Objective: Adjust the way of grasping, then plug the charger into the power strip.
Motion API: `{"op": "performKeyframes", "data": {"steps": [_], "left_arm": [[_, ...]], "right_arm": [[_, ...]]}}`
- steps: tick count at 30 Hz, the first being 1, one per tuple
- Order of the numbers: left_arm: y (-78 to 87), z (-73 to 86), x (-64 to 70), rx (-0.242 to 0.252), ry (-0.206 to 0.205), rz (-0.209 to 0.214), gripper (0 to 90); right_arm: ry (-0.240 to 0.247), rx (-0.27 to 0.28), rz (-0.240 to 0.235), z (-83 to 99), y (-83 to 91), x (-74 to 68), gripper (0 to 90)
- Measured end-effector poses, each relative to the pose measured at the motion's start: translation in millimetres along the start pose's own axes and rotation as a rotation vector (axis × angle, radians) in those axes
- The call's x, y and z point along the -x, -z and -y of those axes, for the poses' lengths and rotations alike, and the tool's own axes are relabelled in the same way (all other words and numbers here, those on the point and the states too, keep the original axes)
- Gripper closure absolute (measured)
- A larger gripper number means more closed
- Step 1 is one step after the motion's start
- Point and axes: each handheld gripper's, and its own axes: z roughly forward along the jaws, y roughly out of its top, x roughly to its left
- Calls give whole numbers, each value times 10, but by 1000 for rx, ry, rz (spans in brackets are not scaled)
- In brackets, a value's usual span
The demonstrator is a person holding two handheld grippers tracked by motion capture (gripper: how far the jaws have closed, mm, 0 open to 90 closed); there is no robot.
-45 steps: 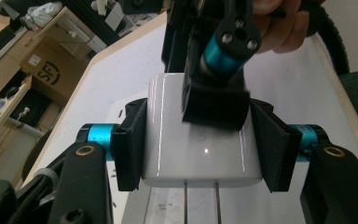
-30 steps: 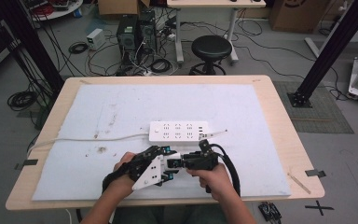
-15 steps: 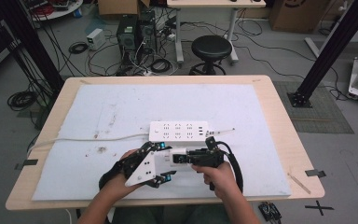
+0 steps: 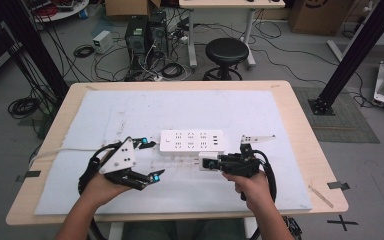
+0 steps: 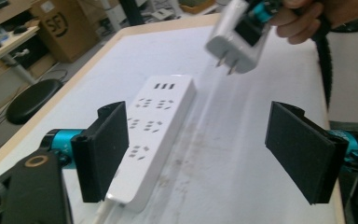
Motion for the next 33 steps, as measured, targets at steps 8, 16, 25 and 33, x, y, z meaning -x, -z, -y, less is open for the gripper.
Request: {"op": "performKeyframes", "data": {"steps": [8, 16, 25, 33], "left_arm": [[232, 105, -251, -31, 53, -71, 210], [269, 208, -336, -44, 90, -100, 209], [254, 347, -365, -52, 116, -88, 210], [235, 427, -396, -67, 136, -79, 209]], "right_arm": [[-10, 4, 31, -18, 88, 61, 631], [17, 25, 51, -51, -49, 99, 631], [183, 87, 196, -154, -175, 140, 630], [322, 1, 346, -326, -139, 175, 631]]}}
